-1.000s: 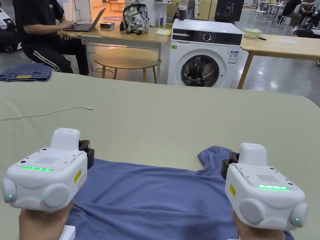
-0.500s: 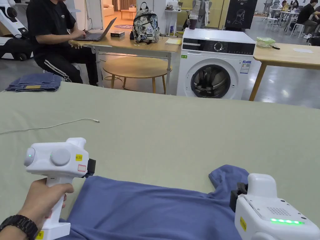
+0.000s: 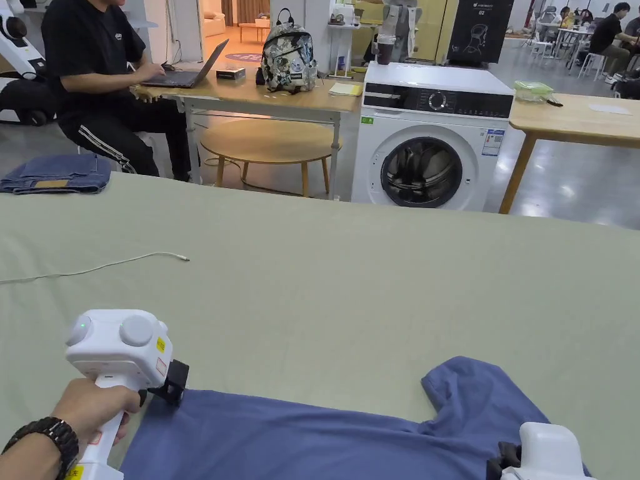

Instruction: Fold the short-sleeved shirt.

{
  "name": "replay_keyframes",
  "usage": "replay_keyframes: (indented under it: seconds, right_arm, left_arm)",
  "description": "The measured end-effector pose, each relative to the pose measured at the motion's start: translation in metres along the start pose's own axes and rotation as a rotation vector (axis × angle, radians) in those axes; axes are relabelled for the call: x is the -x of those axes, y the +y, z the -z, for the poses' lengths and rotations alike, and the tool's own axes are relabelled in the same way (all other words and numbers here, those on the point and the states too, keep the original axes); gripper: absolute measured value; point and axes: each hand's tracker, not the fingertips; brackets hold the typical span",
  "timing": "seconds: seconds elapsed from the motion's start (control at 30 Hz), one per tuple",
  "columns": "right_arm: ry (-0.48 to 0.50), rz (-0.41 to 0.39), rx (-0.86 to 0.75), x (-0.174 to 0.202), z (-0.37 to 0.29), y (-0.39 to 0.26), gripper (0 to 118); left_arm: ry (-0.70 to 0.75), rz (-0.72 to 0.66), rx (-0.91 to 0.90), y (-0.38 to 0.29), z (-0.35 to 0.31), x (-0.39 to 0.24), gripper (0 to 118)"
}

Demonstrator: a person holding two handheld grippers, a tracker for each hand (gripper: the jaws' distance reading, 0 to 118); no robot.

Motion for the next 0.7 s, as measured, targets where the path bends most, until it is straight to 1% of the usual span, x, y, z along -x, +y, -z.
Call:
replay_keyframes:
  seconds: [0.03,0.07,0.13,0.17,0.2,0.23,0.27,0.33,0.37,0.43,0.57,0.6,0.63,0.67,0.7]
  right_arm:
    - [-0.001,-0.003,0.006,0.000,0.001,0.000,0]
    - [0.000,-0.006,0.010,0.000,0.002,-0.001,0]
    - [-0.003,-0.010,0.019,0.003,-0.003,0.001,0]
    - [-0.002,-0.010,0.025,0.002,-0.001,0.001,0]
    - [-0.001,-0.007,0.030,0.002,0.000,0.000,0]
    - [-0.003,0.002,0.038,0.000,0.003,0.000,0]
    - [0.002,0.010,0.046,-0.001,0.005,0.000,0]
    - [0.011,0.028,0.053,-0.005,0.004,0.003,0]
    - [0.014,0.031,0.054,-0.010,0.010,0.004,0]
    - [0.007,0.034,0.054,-0.018,0.015,0.011,0]
    - [-0.009,0.031,0.108,-0.045,0.032,0.038,0]
    - [-0.005,0.030,0.142,-0.054,0.040,0.047,7]
    - [-0.002,0.035,0.157,-0.061,0.047,0.055,19]
    - [-0.001,0.032,0.179,-0.070,0.057,0.062,34]
    - [-0.004,0.006,0.233,-0.076,0.069,0.069,54]
  left_arm:
    - [0.022,0.016,-0.034,-0.002,0.000,-0.002,46]
    - [0.015,0.026,-0.057,-0.007,-0.002,-0.007,43]
    - [0.012,0.066,-0.073,-0.005,0.003,-0.008,29]
    - [0.011,0.070,-0.089,-0.004,0.003,-0.008,19]
    - [-0.013,0.074,-0.093,-0.005,0.003,-0.008,1]
    - [-0.035,0.073,-0.097,-0.006,0.004,-0.008,0]
    - [-0.017,0.073,-0.101,-0.006,0.004,-0.008,0]
    - [-0.042,0.051,-0.144,-0.008,-0.001,-0.002,0]
    - [-0.071,0.042,-0.162,-0.010,-0.005,0.001,0]
    - [-0.085,0.038,-0.188,-0.013,-0.013,0.004,0]
    - [-0.113,0.042,-0.269,-0.030,-0.045,0.003,0]
    - [-0.119,0.038,-0.293,-0.033,-0.050,0.005,0]
    - [-0.125,0.030,-0.300,-0.036,-0.054,0.007,0]
    - [-0.135,0.022,-0.304,-0.039,-0.058,0.006,0]
    - [-0.145,0.012,-0.312,-0.042,-0.062,0.006,0]
